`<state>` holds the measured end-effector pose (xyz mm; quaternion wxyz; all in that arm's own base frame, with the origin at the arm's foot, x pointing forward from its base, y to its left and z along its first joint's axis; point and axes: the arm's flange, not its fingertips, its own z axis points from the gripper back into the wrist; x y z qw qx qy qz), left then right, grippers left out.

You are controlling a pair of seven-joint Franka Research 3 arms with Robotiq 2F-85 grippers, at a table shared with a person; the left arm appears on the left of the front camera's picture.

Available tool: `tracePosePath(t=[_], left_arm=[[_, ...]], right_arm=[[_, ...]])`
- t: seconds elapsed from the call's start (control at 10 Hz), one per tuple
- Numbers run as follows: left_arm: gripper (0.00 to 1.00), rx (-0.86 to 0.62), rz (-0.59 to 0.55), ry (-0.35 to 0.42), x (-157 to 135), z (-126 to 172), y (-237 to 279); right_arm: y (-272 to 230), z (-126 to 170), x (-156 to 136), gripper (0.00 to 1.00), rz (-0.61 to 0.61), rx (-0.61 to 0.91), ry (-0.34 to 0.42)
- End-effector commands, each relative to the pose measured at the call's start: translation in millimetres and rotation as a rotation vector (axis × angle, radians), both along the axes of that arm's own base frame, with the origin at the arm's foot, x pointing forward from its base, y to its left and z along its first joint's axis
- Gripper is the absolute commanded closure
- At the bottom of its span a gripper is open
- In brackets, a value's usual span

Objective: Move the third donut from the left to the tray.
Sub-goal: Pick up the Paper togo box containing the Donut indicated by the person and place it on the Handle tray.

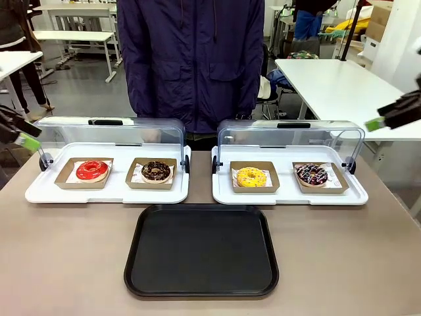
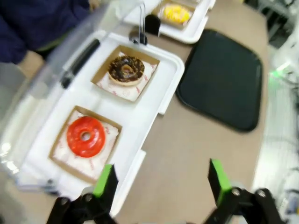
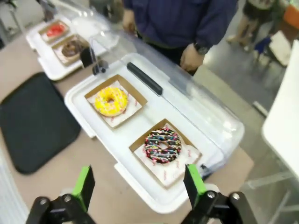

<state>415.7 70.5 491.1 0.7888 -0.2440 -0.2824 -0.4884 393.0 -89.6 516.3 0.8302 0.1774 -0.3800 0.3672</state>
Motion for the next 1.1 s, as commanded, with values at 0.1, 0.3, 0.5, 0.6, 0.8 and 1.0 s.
tracePosePath(t=[0.1,0.3,0.5,0.6,0.8,1.0], left_arm=[[0.00,-0.108,-0.059,-0.071,0.4,-11.0,60.2],[0.00,-0.163,-0.041,-0.123,-12.0,-18.0,100.9],[0.00,-0.211,-0.017,-0.163,-26.2,-27.4,110.3],[0.00,-0.234,-0.010,-0.191,-31.1,-31.1,108.1],[0.00,-0.262,-0.006,-0.195,-32.0,-37.6,108.8],[0.00,-0.270,0.003,-0.182,-32.4,-40.6,104.2]], right_arm=[[-62.1,-18.9,-3.6,0.00,0.115,0.182,-0.062],[-86.5,-33.0,-12.0,0.00,0.139,0.250,-0.102],[-102.7,-38.5,-22.0,0.00,0.150,0.286,-0.159],[-108.1,-39.1,-26.0,0.00,0.143,0.300,-0.170],[-112.9,-44.9,-29.5,0.00,0.144,0.323,-0.185],[-115.4,-51.2,-28.8,0.00,0.137,0.334,-0.181]])
